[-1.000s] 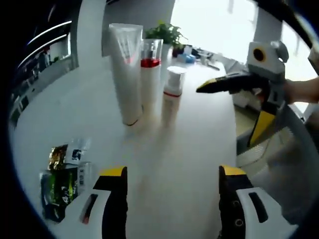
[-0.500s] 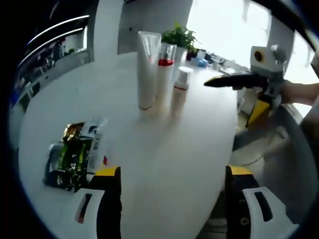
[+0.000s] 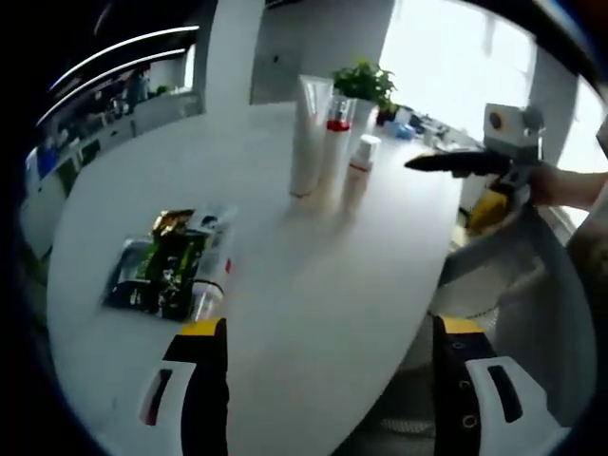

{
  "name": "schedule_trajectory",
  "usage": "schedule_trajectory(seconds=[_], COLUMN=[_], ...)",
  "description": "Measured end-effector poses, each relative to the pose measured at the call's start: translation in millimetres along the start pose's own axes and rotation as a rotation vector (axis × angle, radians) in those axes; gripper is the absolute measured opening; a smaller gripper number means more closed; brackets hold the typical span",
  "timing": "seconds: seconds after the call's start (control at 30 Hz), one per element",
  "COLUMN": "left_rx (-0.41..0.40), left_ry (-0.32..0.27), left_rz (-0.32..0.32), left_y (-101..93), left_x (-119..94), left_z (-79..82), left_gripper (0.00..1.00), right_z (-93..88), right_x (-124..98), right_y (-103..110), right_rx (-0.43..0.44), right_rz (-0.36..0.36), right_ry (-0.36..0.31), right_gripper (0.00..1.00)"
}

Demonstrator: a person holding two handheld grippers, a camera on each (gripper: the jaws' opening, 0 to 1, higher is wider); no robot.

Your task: Arrange the skincare products in the storage area until every visible bottle or jar stands upright without overlapping.

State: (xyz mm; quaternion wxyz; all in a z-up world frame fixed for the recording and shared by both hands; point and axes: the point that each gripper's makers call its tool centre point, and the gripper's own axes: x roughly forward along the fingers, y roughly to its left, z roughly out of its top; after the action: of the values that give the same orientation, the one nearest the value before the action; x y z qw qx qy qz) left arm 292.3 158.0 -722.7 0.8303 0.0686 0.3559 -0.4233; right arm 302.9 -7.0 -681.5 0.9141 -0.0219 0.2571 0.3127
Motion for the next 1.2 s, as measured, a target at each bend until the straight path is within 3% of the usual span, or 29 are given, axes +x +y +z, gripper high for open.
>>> schedule_trajectory(seconds=[0.53,1.2], left_rx=[-0.053,-0.072], left_ry=[-0.047,-0.065], left_rz=[0.064,0.095], left_y=[7.0,12.7], left_x=[-30.4,-38.6], left_z=[-8.0,-12.9], left_gripper=[0.87,0.85], right_z=[7.1,1.4], right_x=[-4.9,-1.7], right_y=[17.9,21.0], right_rx=[-0.034,-0.062], right_rz=[0.007,0.017], right_ry=[-0.004,0.028], right_gripper=[0.99,0.99])
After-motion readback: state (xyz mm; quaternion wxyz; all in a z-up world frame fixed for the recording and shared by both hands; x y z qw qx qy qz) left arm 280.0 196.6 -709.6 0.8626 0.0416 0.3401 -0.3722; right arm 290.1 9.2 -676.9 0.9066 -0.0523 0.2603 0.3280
